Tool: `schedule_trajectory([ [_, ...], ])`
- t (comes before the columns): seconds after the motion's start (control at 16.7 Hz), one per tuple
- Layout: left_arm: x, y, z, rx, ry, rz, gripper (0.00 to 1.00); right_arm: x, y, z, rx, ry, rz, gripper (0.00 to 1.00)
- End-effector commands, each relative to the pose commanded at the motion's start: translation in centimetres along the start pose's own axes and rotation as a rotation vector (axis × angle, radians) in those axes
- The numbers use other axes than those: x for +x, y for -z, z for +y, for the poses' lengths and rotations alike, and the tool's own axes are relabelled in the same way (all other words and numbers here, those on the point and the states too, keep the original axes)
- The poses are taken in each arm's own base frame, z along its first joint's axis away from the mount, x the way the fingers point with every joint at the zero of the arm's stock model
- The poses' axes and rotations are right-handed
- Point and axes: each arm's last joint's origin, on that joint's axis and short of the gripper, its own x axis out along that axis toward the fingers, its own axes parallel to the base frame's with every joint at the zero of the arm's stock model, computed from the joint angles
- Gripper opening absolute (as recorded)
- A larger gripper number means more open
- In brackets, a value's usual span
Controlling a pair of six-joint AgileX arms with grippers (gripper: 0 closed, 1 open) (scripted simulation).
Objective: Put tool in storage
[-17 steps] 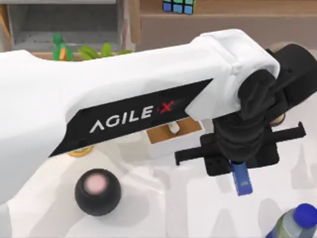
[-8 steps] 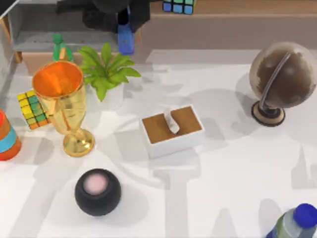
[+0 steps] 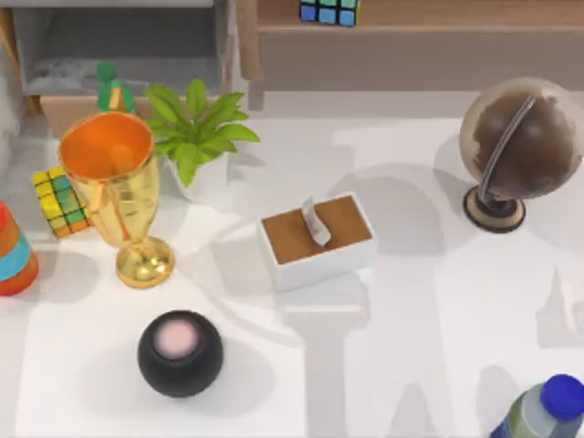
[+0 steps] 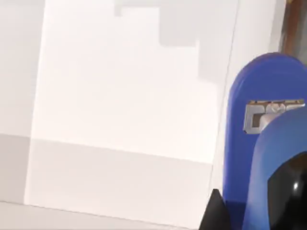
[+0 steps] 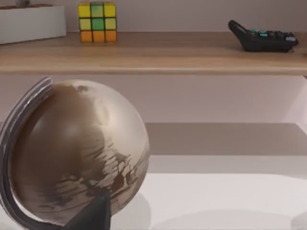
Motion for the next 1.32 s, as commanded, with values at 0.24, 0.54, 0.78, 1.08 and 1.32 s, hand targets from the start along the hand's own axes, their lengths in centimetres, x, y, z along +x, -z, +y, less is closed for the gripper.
schedule_trajectory([
  [0.24, 8.0, 0.3, 7.7, 0.05, 0.005, 0.156, 0.0, 0.0, 0.0, 0.0, 0.0, 0.0, 0.0, 1.0],
  [0.54, 14.1, 1.4, 8.6, 0.144, 0.054, 0.298, 0.0, 0.0, 0.0, 0.0, 0.0, 0.0, 0.0, 1.0],
  [0.78, 14.1, 1.4, 8.6, 0.144, 0.054, 0.298, 0.0, 0.0, 0.0, 0.0, 0.0, 0.0, 0.0, 1.0],
  [1.08, 14.6, 1.5, 8.5, 0.151, 0.05, 0.293, 0.0, 0.0, 0.0, 0.0, 0.0, 0.0, 0.0, 1.0],
  [1.32, 15.1, 1.7, 8.6, 0.144, 0.054, 0.298, 0.0, 0.0, 0.0, 0.0, 0.0, 0.0, 0.0, 1.0],
])
